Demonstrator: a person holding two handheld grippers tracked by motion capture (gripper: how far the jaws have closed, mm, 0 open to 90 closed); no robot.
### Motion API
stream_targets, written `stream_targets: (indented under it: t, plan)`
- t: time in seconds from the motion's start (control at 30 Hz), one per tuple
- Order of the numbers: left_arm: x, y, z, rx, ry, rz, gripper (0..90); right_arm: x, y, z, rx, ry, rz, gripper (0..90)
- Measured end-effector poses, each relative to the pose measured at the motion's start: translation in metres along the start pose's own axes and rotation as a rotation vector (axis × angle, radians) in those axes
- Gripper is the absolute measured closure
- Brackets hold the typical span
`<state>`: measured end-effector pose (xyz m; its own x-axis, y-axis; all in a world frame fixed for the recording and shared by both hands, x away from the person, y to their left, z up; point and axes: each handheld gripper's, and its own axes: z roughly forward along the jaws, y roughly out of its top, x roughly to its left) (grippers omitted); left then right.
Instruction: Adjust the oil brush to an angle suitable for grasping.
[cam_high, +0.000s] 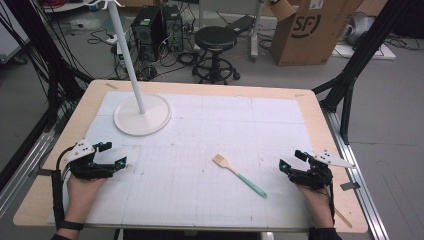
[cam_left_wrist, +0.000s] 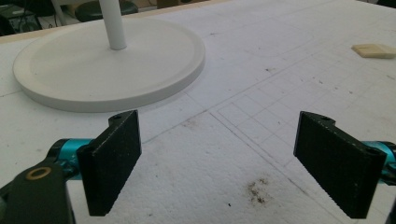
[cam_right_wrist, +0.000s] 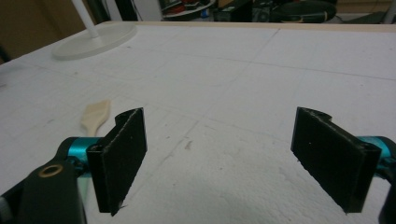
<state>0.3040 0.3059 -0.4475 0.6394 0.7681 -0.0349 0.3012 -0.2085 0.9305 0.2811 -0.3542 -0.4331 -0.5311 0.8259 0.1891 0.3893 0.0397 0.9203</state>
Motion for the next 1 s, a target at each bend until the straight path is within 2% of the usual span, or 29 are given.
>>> stream_targets:
  t: [0.1,0.27,0.37,0.4,0.67,0.7,1.0]
  plan:
    - [-0.001,0.0,0.0,0.003,0.002,0.003,15.6,0.003,0.002,0.002,0.003,0.011,-0.006,18.9]
    - [-0.001,0.0,0.001,0.004,0.001,0.005,15.6,0.012,0.004,0.01,0.026,0.065,-0.029,25.1]
    - [-0.001,0.0,0.001,0.005,0.005,0.008,15.6,0.016,0.004,0.014,0.037,0.08,-0.037,26.7]
    - [-0.001,0.0,0.001,0.004,0.005,0.006,15.7,0.02,0.004,0.017,0.05,0.101,-0.041,29.0]
    - [-0.002,0.0,0.001,0.009,0.006,0.014,15.8,0.039,0.004,0.031,0.093,0.159,-0.06,32.9]
    - [-0.002,0.0,0.001,0.009,0.006,0.013,15.8,0.044,0.004,0.036,0.104,0.174,-0.077,33.6]
    - [-0.003,0.0,0.002,0.013,0.009,0.022,15.9,0.067,0.001,0.053,0.173,0.203,-0.106,37.4]
